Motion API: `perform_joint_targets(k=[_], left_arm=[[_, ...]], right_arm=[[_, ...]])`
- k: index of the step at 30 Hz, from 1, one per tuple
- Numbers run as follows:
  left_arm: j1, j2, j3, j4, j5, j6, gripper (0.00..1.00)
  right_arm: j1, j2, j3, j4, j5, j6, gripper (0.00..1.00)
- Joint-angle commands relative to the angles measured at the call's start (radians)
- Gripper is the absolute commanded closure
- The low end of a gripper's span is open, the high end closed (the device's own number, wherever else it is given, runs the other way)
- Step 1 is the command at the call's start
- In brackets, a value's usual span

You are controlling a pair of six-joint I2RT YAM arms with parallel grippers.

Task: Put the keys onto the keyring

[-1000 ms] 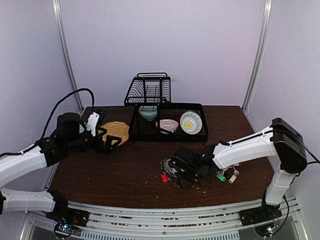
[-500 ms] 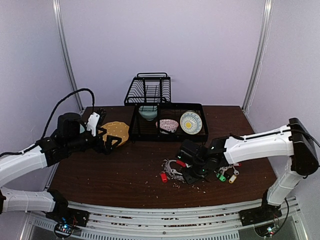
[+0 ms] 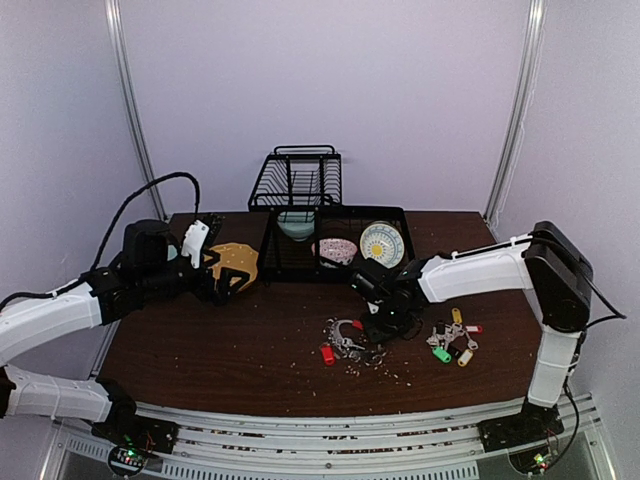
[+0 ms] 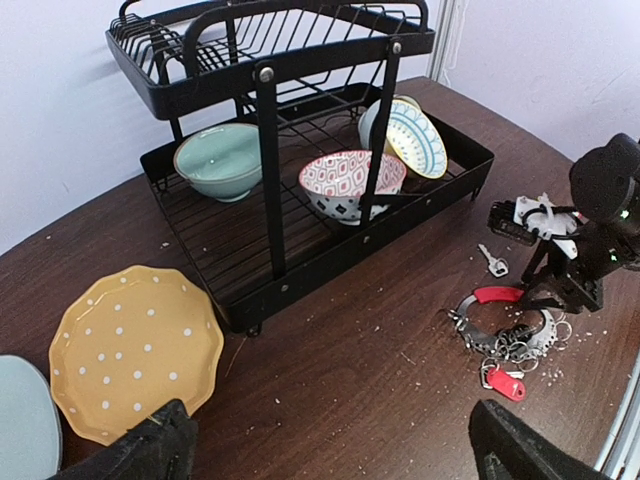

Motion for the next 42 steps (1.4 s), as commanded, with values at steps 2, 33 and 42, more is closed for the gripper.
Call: perform_joint_targets(k=[2,33,42], left_arm=[[-0.005,-0.009,0.012,0.052,0.012,0.028,0.02],[-0.004,-0.024,0.000,0.048,0.016,0.039,0.02],[-0.004,-0.037,-0.012,0.042,0.027,0.034,0.02]], right_arm=[[0.004,0.094,0.057,-0.029,-0.016,-0.083,0.64],[0.299,-0.191,-0.050,0.052,-0.115,0.008,0.66],[0.315,-0.302,-0.375,0.425,-0.306,0.391,0.66]])
